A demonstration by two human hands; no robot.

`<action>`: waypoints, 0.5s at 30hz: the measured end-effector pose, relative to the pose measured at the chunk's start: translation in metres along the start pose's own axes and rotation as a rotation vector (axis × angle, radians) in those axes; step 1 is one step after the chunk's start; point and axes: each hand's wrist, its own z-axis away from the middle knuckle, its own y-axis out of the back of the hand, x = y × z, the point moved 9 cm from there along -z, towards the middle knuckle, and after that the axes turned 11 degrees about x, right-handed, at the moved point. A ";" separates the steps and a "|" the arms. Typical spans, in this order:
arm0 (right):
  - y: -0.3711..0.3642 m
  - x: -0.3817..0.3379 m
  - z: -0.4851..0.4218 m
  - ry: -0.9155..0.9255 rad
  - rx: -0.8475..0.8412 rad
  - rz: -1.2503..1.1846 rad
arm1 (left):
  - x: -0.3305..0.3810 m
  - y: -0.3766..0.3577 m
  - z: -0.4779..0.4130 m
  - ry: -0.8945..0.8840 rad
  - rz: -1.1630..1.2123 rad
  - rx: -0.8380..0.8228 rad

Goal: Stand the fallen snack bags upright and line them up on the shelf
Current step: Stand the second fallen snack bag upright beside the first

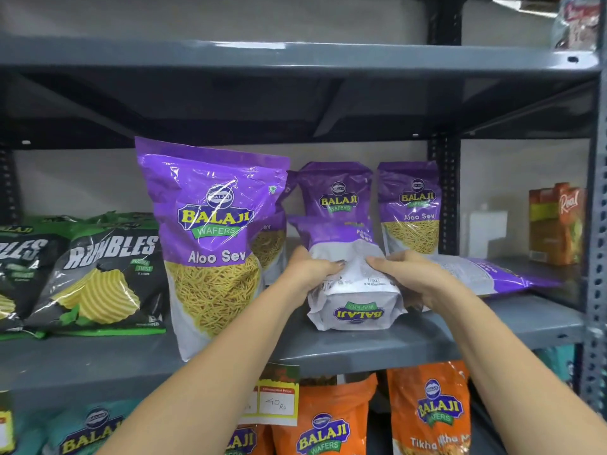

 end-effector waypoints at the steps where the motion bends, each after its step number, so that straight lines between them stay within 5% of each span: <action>1: 0.000 -0.003 -0.002 0.020 0.029 -0.027 | 0.003 0.001 -0.003 -0.021 0.010 0.006; 7: -0.003 -0.017 -0.014 0.165 0.241 -0.035 | 0.021 0.004 -0.010 -0.182 0.008 0.077; 15: -0.014 -0.011 -0.023 0.299 0.326 0.022 | 0.021 0.011 -0.010 -0.399 -0.170 0.229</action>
